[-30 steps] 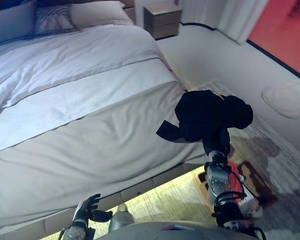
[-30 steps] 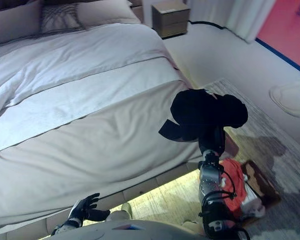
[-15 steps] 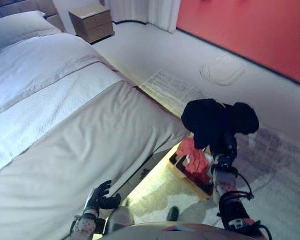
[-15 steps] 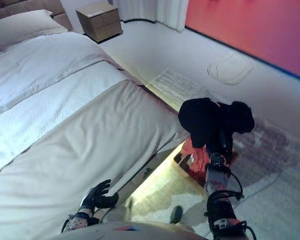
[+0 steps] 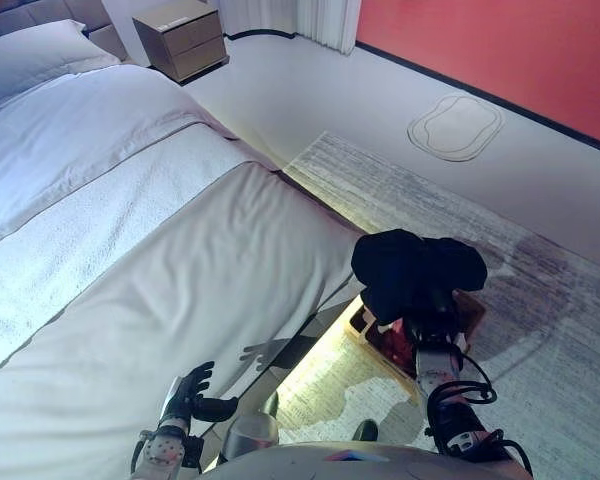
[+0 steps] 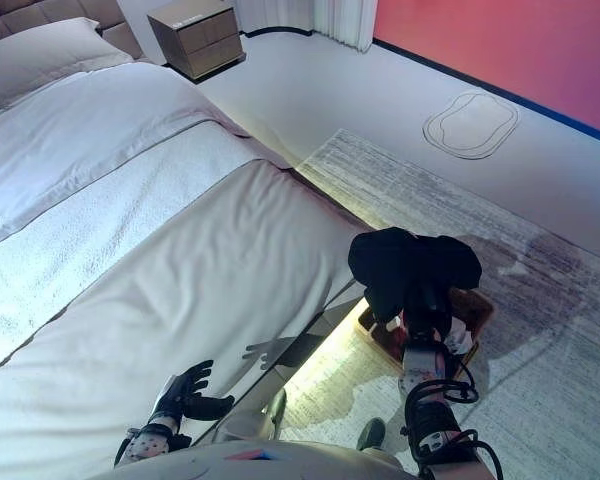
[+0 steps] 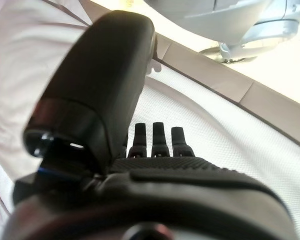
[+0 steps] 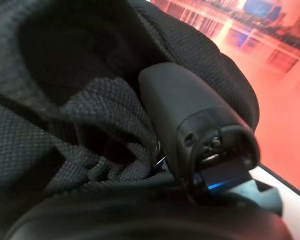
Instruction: Pick up the clothes from the bed and place them into the basket
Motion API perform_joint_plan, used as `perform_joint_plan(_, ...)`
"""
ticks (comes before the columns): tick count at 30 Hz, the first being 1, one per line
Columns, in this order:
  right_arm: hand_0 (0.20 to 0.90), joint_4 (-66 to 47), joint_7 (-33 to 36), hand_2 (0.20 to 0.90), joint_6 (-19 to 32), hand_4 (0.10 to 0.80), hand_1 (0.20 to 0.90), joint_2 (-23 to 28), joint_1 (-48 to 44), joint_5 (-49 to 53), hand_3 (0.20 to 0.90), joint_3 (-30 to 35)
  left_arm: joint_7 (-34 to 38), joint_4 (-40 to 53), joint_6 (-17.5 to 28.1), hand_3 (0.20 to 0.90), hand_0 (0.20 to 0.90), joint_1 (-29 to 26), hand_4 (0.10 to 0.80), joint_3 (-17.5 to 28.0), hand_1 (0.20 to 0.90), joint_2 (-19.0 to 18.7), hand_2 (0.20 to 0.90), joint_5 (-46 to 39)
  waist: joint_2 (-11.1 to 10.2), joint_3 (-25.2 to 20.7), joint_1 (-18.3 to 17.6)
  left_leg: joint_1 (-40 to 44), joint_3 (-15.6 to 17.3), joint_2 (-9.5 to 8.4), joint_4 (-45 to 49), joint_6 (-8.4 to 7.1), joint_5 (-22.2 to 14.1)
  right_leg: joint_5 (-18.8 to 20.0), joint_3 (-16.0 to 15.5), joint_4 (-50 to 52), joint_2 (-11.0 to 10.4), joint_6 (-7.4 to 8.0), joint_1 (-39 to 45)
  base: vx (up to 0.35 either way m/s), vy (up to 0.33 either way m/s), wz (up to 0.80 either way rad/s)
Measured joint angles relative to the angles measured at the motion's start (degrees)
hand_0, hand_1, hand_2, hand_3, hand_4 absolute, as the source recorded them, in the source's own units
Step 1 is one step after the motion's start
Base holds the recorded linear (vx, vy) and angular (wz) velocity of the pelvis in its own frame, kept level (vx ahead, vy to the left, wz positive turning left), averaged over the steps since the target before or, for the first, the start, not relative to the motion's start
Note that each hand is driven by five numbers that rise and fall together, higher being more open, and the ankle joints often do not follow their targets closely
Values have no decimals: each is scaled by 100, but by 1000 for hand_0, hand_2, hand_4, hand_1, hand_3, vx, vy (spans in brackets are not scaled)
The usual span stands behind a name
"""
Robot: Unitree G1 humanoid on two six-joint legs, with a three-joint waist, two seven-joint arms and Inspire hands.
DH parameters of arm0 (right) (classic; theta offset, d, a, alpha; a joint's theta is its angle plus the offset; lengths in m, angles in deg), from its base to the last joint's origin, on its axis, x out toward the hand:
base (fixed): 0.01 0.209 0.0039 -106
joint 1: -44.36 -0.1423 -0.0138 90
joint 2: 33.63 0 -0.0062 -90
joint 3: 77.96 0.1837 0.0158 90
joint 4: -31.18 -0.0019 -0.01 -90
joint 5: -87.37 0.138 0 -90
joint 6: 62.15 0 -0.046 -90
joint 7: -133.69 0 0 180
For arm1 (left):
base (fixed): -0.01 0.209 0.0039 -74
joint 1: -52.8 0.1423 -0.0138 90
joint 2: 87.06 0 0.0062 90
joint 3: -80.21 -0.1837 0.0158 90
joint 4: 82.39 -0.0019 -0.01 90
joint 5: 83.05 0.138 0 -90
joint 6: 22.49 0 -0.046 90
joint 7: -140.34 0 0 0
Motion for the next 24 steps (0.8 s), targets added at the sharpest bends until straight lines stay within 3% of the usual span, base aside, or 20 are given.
perform_joint_plan(5, 300, 286, 14, 300, 0, 100, 300, 43, -11, -5, 200, 331, -3, 0, 0, 900, 900, 96, 800, 1, 900, 11, 900, -2, 88, -45, 12, -54, -17, -1, 6, -20, -14, -42, -41, 0, -40, 49, -26, -4, -12, 3)
perform_joint_plan(16, 300, 1270, 44, 300, -71, 100, 300, 83, 19, -19, 200, 382, -44, -7, 17, 900, 900, 369, 800, 3, 900, 17, 900, 2, 334, -145, 97, -209, -139, -27, 61, -19, -12, -56, -144, -1, -100, 33, -102, -2, -15, 5)
perform_joint_plan(24, 300, 2295, 1138, 300, -355, 100, 300, 497, -77, -771, 200, 805, -118, 0, 41, 900, 900, 316, 800, -122, 900, 35, 900, 8, 495, -215, 157, -249, -180, -37, 149, -25, -14, -39, -188, -1, -109, 52, -76, -9, -6, 2)
